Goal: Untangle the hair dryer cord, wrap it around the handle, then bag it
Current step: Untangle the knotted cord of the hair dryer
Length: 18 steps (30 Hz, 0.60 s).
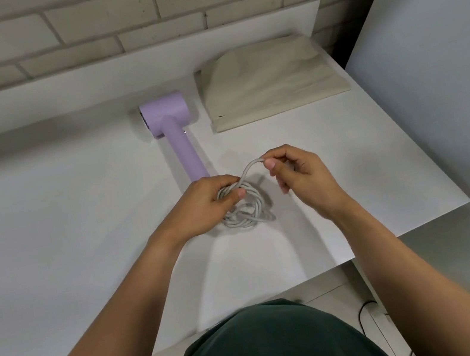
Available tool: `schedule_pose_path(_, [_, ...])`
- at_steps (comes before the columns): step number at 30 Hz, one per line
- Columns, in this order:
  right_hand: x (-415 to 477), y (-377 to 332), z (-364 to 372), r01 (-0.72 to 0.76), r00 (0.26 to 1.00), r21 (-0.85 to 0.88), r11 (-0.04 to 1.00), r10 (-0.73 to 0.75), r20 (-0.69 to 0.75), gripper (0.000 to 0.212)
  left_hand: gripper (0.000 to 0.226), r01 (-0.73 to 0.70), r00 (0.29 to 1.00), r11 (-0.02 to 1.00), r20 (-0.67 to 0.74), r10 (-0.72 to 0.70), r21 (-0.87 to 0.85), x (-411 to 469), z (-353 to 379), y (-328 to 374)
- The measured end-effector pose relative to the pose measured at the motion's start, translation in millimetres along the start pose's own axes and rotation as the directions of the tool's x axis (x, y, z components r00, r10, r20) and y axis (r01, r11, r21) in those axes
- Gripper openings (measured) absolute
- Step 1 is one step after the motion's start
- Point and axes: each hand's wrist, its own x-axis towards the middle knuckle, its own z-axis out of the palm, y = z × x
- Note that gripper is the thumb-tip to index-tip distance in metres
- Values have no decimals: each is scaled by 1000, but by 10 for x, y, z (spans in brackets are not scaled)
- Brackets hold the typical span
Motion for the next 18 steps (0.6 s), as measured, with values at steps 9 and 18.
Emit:
schedule_pose_path(9, [29, -488, -259, 181, 983, -188, 965, -173, 59, 23, 26, 24, 992, 998, -123, -18, 54, 33, 30, -48])
schedule_pose_path(18, [-317, -641, -200, 266, 955, 89, 960, -276, 112, 33, 26, -49, 973, 981, -214, 90, 189, 72, 55, 74])
